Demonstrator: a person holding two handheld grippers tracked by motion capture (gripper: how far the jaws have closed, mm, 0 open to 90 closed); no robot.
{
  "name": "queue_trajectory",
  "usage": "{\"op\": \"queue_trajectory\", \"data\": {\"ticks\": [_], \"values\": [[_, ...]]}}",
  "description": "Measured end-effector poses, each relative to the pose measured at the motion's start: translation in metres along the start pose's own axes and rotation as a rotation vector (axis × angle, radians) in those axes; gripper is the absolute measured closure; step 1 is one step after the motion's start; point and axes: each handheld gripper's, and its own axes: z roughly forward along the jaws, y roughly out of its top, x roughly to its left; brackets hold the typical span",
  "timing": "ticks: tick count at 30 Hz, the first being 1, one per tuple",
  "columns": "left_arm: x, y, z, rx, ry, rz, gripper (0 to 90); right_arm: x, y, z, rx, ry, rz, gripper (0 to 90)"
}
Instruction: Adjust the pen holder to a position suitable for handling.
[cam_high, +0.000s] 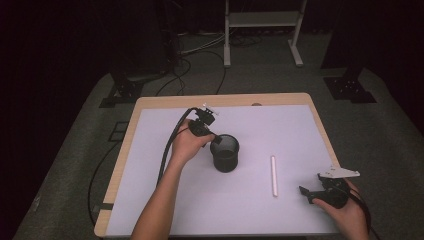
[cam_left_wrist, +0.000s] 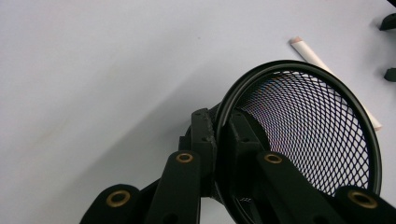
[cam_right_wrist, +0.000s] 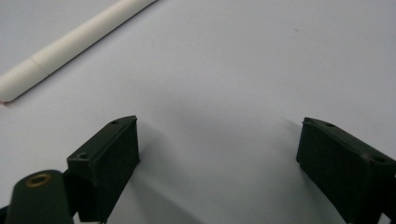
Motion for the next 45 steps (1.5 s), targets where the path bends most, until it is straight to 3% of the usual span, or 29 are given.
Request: {"op": "queue_trajectory", "data": {"ticks": [15,33,45], "values": [[-0.011,0.003,0.013,0.030,-0.009,0.011,83.2,0.000,0.000,0.000,0.000,0.000,0.000,11.7],[-0.008,0.005,0.018,0.041,-0.002,0.006,82.5,0.000,0.000,0.000,0.000,0.000,-0.001,11.7],[-0.007,0.003,0.016,0.030,0.007,0.019,61.6,0.000,0.000,0.000,0.000,0.000,-0.001,11.7]]}}
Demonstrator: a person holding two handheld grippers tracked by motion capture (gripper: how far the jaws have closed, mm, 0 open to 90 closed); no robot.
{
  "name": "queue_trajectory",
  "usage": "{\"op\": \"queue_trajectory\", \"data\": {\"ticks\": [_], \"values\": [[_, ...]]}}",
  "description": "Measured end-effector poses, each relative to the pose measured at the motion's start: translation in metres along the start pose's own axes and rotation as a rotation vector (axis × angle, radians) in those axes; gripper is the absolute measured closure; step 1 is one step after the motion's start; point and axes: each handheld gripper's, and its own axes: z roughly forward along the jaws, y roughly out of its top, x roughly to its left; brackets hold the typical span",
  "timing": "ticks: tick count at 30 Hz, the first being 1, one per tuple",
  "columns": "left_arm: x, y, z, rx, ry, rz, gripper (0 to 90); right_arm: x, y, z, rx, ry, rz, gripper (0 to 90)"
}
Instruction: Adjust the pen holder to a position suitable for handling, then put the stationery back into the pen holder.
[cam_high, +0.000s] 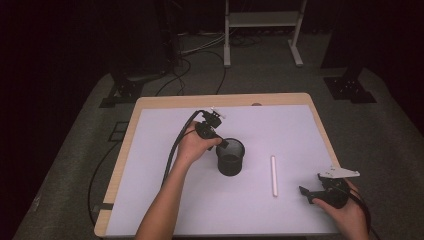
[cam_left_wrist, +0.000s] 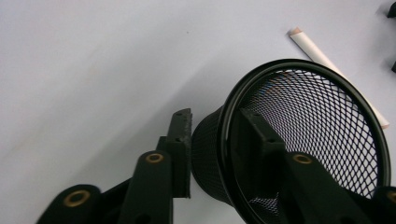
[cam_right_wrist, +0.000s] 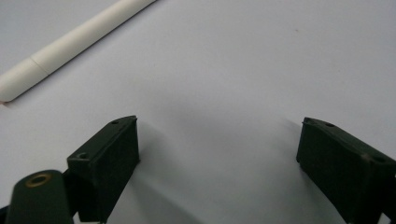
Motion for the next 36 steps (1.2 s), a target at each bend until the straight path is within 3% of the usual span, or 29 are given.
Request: {"op": "queue_trajectory", "data": {"ticks": [6,13,29,36], "values": [[0.000,0.000,-0.003,-0.020,0.002,0.025,43.9,0.000,0.000,0.000,0.000,0.000,0.000,11.7],[0.001,-0.003,-0.012,-0.057,0.013,0.040,29.8,0.000,0.000,0.000,-0.001,0.000,0.000,11.7],[-0.002,-0.015,-0.041,-0.105,0.041,0.061,18.9,0.000,0.000,0.000,0.000,0.000,0.000,11.7],[0.000,-0.029,-0.054,-0.132,0.049,0.060,17.0,0.000,0.000,0.000,-0.001,-0.001,0.000,11.7]]}}
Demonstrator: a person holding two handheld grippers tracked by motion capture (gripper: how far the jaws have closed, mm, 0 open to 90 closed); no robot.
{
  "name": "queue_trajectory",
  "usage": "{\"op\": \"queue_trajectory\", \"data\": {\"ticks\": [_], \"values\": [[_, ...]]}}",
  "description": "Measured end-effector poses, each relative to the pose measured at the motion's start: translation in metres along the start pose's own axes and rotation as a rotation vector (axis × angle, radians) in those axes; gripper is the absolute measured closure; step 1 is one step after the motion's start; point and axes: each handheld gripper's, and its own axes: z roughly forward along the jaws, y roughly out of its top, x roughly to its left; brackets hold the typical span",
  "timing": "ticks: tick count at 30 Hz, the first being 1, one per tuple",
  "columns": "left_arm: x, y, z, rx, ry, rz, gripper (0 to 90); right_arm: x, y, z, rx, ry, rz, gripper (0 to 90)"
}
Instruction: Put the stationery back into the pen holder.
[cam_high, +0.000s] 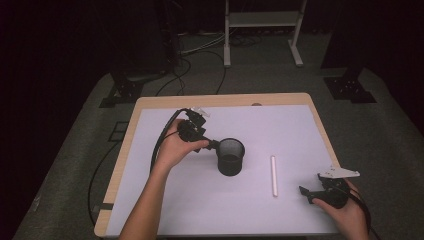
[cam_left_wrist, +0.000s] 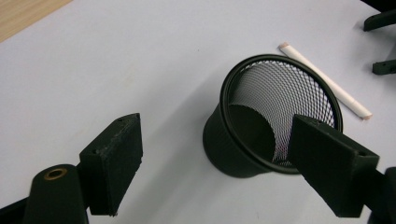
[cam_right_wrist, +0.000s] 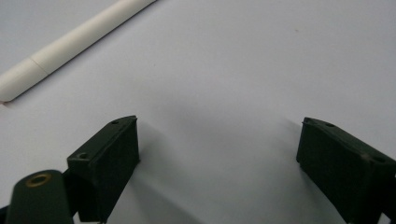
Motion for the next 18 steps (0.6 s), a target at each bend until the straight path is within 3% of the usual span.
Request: {"op": "queue_trajectory", "data": {"ticks": [8,18], "values": [[0.005,-0.016,-0.008,0.006,0.024,-0.003,16.0,0.000,0.000,0.000,0.002,0.001,0.002,11.7],[0.010,-0.041,-0.015,-0.006,0.044,-0.035,16.0,0.000,0.000,0.000,0.004,0.002,0.000,11.7]]}}
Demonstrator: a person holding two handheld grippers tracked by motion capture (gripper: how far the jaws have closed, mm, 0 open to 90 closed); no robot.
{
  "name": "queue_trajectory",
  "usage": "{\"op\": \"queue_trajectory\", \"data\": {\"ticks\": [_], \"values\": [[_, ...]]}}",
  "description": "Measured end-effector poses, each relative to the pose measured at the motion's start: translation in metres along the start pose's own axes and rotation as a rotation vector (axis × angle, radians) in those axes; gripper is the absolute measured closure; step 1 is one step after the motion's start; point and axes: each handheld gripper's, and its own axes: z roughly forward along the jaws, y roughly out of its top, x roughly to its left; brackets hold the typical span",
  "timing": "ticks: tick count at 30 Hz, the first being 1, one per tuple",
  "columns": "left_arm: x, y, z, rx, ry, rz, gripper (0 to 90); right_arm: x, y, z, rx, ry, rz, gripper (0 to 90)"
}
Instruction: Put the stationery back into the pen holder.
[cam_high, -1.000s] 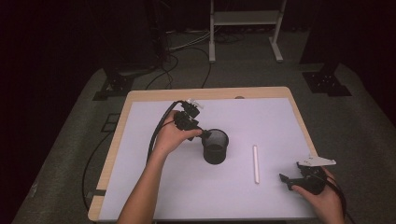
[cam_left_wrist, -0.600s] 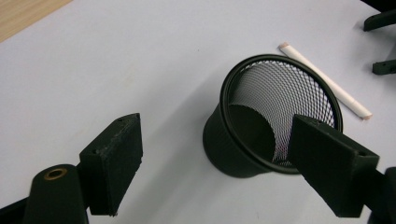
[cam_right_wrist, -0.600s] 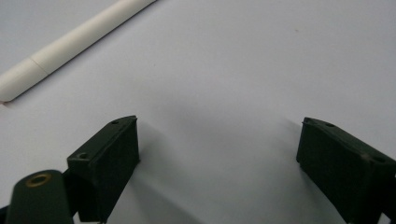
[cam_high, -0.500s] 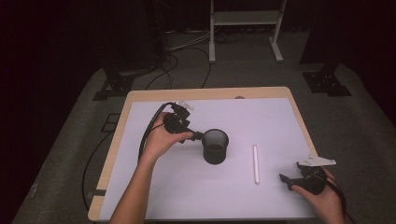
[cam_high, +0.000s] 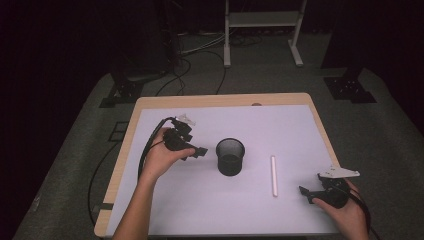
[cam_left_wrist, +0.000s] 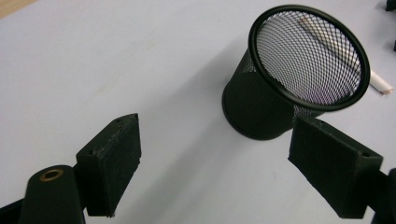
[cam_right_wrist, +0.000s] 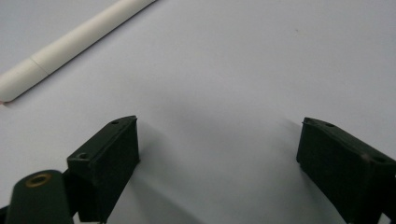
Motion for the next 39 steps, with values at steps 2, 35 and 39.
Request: {"op": "queue_trajectory", "data": {"ticks": [2,35,39], "values": [[0.000,-0.008,-0.002,-0.009,0.014,-0.004,16.0,0.000,0.000,0.000,-0.001,-0.001,0.000,11.7],[0.003,-0.106,0.002,-0.018,0.094,-0.043,14.5,0.000,0.001,0.000,0.004,-0.001,0.000,11.6],[0.004,-0.115,0.005,-0.007,0.100,-0.044,11.9,0.000,0.001,0.000,0.006,-0.001,0.005,11.8]]}}
